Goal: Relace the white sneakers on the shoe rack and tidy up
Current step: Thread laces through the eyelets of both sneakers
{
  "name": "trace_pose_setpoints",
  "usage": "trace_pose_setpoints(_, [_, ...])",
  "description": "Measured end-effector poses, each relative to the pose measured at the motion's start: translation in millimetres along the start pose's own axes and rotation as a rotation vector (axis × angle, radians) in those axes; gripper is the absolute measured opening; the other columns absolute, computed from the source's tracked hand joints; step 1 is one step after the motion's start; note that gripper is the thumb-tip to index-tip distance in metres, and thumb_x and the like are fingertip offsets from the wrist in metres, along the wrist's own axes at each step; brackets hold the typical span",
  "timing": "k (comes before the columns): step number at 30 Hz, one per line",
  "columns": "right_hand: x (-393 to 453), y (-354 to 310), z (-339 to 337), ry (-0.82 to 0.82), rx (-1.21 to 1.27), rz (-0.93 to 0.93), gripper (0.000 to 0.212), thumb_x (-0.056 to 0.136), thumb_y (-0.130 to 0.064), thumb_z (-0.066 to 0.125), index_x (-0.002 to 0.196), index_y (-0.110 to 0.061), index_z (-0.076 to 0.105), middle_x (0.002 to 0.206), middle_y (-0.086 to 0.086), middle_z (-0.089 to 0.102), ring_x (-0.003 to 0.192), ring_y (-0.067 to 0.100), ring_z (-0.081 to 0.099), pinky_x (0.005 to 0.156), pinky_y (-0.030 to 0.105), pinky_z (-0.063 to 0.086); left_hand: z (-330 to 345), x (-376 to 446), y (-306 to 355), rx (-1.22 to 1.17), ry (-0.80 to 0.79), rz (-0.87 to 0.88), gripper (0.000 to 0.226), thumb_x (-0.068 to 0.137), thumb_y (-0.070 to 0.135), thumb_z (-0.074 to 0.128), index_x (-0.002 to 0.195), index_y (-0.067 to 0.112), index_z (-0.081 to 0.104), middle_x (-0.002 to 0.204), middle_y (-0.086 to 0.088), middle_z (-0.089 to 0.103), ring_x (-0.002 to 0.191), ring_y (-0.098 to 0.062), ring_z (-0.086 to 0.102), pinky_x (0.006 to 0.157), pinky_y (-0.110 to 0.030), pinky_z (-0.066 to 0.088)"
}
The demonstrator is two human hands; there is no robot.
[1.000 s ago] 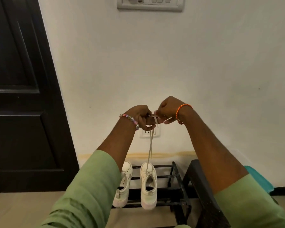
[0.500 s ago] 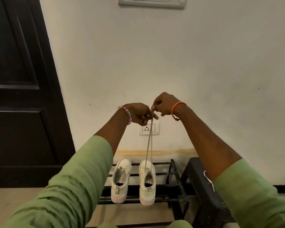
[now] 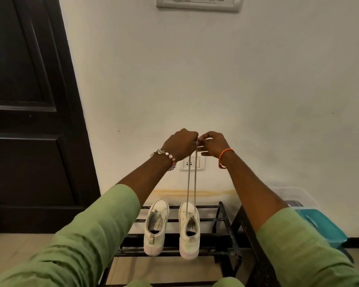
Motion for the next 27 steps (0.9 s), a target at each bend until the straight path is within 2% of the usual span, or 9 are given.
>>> trace_pose_setpoints(3, [-7,11,6,-0.011,0.047,0.042,0.010,0.095,-0.007,0.053,0.084,-0.008,0.055,0.076,0.013,0.067,0.053,0.014,0.066,0.054,0.024,0.054,-3,-8,8,0.044,0.049,0.084,0.022,0.095,0.019,0.047,0.108,0.005,0.057,0.088,-0.016,0.060,0.080,-0.034,0.057,0.062,-0.032,0.039])
trace_pose_setpoints(7, [-10,10,11,-0.029,-0.040,0.051,0.016,0.091,-0.004,0.056,0.078,-0.011,0.056,0.083,0.014,0.066,0.063,0.015,0.063,0.061,0.026,0.052,-2,-7,-3,-0.057,0.041,0.009,0.018,0.084,0.017,0.057,0.089,0.005,0.069,0.081,-0.013,0.067,0.078,-0.030,0.060,0.060,-0.029,0.042])
trace_pose_setpoints(9, [-9,5,13,-0.061,-0.134,0.049,0.014,0.087,-0.004,0.061,0.078,-0.013,0.057,0.088,0.014,0.066,0.071,0.017,0.063,0.065,0.027,0.052,-1,-7,-20,-0.288,0.018,-0.208,0.017,0.075,0.015,0.062,0.067,0.001,0.064,0.059,-0.008,0.061,0.055,-0.021,0.055,0.051,-0.025,0.040])
trace_pose_setpoints(11, [-9,-4,13,-0.077,-0.178,0.034,0.009,0.088,-0.009,0.062,0.081,-0.013,0.058,0.093,0.014,0.067,0.078,0.019,0.064,0.063,0.026,0.051,8,-13,-32,-0.670,-0.097,-0.483,0.019,0.075,0.010,0.058,0.058,0.003,0.055,0.036,0.003,0.042,0.033,-0.011,0.033,0.038,-0.016,0.026])
trace_pose_setpoints(14, [-14,-21,11,-0.104,-0.196,-0.008,0.014,0.093,-0.021,0.057,0.087,-0.010,0.064,0.091,0.010,0.068,0.081,0.018,0.067,0.064,0.025,0.053,30,-29,-27,-1.117,-0.387,-0.757,0.019,0.087,0.006,0.044,0.068,0.009,0.047,0.033,0.006,0.027,0.028,-0.007,0.015,0.032,-0.011,0.013])
trace_pose_setpoints(17, [-19,-25,6,-0.115,-0.237,-0.040,0.014,0.089,-0.017,0.063,0.094,-0.006,0.067,0.087,0.008,0.068,0.082,0.017,0.067,0.070,0.026,0.055,38,-34,-23,-1.330,-0.456,-0.815,0.023,0.095,0.004,0.039,0.073,0.009,0.046,0.038,0.005,0.022,0.028,-0.006,0.015,0.028,-0.013,0.013])
trace_pose_setpoints(20, [-23,-24,-2,-0.034,-0.335,-0.108,0.011,0.085,-0.011,0.068,0.094,-0.005,0.071,0.079,0.010,0.068,0.073,0.016,0.064,0.073,0.026,0.055,44,-39,-24,-1.361,-0.429,-0.833,0.016,0.096,0.005,0.047,0.082,0.005,0.056,0.042,0.005,0.022,0.030,-0.006,0.015,0.029,-0.013,0.016])
trace_pose_setpoints(23, [-27,-24,-10,0.071,-0.400,-0.175,0.009,0.085,-0.014,0.068,0.089,-0.009,0.073,0.071,0.003,0.064,0.064,0.009,0.058,0.059,0.014,0.043,46,-41,-30,-1.308,-0.272,-0.835,0.012,0.094,0.012,0.057,0.089,0.006,0.065,0.059,0.002,0.026,0.039,-0.007,0.019,0.032,-0.013,0.020])
trace_pose_setpoints(27, [-28,-2,-22,0.200,-0.235,-0.137,0.006,0.085,-0.012,0.068,0.086,-0.008,0.072,0.077,0.001,0.064,0.079,0.015,0.060,0.074,0.024,0.045,45,-47,-39,-1.240,-0.009,-0.829,0.018,0.094,0.017,0.058,0.086,0.005,0.069,0.067,0.001,0.039,0.056,-0.009,0.031,0.042,-0.016,0.031])
Point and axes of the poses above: each hand's wrist, its own x-axis towards the middle knuckle, its own z-axis out of the palm, y = z × x, the point moved 9 cm from there along x, towards the middle knuckle
